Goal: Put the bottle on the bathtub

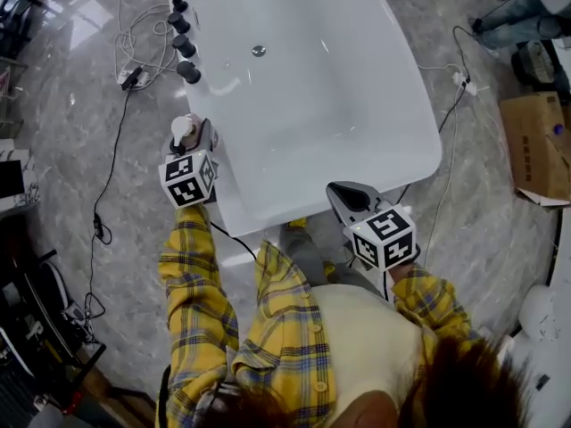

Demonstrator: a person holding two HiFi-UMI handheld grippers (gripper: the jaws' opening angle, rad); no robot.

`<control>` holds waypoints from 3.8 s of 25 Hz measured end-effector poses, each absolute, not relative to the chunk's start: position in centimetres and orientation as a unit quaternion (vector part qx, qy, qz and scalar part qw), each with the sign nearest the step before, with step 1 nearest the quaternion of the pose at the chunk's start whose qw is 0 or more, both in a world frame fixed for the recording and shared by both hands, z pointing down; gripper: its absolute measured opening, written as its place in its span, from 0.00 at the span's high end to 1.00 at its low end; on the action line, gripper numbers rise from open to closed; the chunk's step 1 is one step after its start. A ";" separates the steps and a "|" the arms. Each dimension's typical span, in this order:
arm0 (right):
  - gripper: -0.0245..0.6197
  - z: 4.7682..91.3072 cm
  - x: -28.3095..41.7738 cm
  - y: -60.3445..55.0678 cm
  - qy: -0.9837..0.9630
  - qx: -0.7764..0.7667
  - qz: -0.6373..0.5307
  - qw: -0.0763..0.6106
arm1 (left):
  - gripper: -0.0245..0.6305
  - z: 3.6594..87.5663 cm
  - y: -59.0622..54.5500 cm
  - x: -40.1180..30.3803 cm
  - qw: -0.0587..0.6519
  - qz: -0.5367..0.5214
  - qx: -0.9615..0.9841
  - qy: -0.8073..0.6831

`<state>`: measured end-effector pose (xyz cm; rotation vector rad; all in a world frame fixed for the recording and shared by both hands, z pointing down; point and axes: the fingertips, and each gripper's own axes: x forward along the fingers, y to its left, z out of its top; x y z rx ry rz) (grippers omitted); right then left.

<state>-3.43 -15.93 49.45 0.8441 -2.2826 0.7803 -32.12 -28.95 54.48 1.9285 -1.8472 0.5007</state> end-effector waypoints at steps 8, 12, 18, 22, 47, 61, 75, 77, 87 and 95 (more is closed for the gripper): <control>0.94 50.3 -3.0 -15.9 -0.847 0.321 0.304 0.293 | 0.62 54.0 -32.1 -33.7 0.202 0.165 0.683 -0.682; 0.94 50.4 -3.1 -16.1 -0.846 0.322 0.307 0.292 | 0.62 54.3 -33.3 -34.2 0.202 0.163 0.680 -0.686; 0.94 50.4 -2.9 -16.2 -0.843 0.328 0.309 0.293 | 0.62 54.3 -33.7 -34.5 0.198 0.149 0.676 -0.695; 0.94 50.6 -2.8 -16.2 -0.841 0.332 0.313 0.291 | 0.62 54.3 -33.7 -33.9 0.185 0.157 0.686 -0.686; 0.94 49.9 -1.7 -15.9 -0.838 0.354 0.318 0.266 | 0.56 53.7 -33.5 -34.4 0.184 0.144 0.676 -0.699; 0.94 48.7 -0.8 -15.0 -0.854 0.338 0.301 0.256 | 0.55 51.1 -30.3 -33.3 0.180 0.138 0.675 -0.702; 0.94 47.6 1.0 -13.8 -0.869 0.325 0.287 0.240 | 0.55 47.1 -25.2 -29.3 0.173 0.119 0.676 -0.706; 0.94 47.4 1.2 -13.7 -0.871 0.325 0.284 0.236 | 0.55 46.2 -24.3 -27.9 0.168 0.115 0.683 -0.701; 0.94 46.1 2.2 -13.7 -0.880 0.327 0.272 0.212 | 0.56 40.4 -20.1 -21.5 0.154 0.048 0.710 -0.686; 0.94 45.0 3.1 -12.7 -0.886 0.329 0.262 0.198 | 0.56 38.3 -17.0 -17.6 0.164 0.035 0.727 -0.666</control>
